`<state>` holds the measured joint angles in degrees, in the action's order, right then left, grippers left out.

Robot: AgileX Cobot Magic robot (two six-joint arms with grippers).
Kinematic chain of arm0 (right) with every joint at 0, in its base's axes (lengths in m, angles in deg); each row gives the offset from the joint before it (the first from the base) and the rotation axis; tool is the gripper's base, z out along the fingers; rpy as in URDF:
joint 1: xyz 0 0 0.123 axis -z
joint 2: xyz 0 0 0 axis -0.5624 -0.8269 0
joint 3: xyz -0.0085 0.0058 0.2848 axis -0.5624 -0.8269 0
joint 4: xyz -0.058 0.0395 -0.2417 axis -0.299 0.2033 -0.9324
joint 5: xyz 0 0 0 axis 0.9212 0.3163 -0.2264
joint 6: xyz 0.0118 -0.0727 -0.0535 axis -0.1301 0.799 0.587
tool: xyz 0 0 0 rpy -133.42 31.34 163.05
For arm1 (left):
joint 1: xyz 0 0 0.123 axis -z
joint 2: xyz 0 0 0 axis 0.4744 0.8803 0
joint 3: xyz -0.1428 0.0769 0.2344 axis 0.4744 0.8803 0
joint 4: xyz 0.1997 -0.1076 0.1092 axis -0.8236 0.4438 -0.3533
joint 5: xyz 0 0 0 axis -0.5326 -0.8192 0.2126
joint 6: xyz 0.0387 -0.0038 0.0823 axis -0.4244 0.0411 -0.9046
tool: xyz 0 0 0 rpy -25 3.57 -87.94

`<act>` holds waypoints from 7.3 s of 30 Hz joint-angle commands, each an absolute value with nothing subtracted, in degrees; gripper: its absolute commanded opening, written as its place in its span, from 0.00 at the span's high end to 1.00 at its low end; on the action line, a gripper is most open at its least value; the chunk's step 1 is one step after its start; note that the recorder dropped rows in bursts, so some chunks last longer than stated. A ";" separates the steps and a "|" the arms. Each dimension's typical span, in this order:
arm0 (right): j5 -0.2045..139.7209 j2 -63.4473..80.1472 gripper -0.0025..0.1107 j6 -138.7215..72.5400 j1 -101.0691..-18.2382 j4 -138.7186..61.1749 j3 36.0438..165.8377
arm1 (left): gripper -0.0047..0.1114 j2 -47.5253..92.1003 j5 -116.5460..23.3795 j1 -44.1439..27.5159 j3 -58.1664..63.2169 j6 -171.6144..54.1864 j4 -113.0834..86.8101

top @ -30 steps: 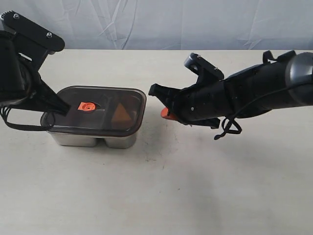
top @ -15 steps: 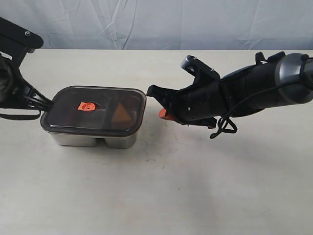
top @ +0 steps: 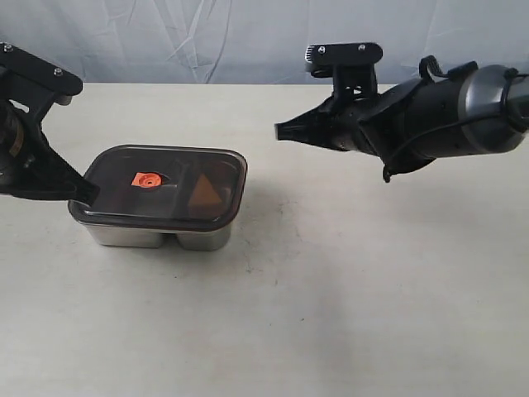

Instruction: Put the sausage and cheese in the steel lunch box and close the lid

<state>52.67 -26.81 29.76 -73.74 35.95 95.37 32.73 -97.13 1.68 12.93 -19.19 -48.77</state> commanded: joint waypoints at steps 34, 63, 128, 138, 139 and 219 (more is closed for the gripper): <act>64.12 -32.27 0.99 49.80 -65.95 61.17 109.40 | 0.96 32.13 -95.57 1.45 13.06 -19.63 -47.10; 96.46 -28.74 0.99 31.73 -69.02 41.55 112.89 | 0.96 32.13 -94.28 1.45 13.06 -18.91 -38.60; 110.99 -32.86 0.99 -56.10 -82.95 -27.24 114.60 | 0.96 31.73 -94.89 1.45 13.06 -12.15 -43.84; 108.19 -33.37 0.99 -56.10 -82.95 -27.10 114.60 | 0.96 27.67 -96.48 1.45 13.06 -11.68 -46.52; 107.87 -33.37 0.99 -56.10 -82.95 -26.80 114.60 | 0.96 27.57 -97.02 1.45 13.06 -11.68 -46.41; 96.27 -40.76 0.99 -58.80 -82.64 -41.12 123.64 | 0.96 48.58 -71.93 -12.23 13.06 -40.23 -18.46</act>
<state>95.44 -40.31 -59.83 -82.97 -41.55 123.07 47.39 -71.48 -11.50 12.93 -40.22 -18.19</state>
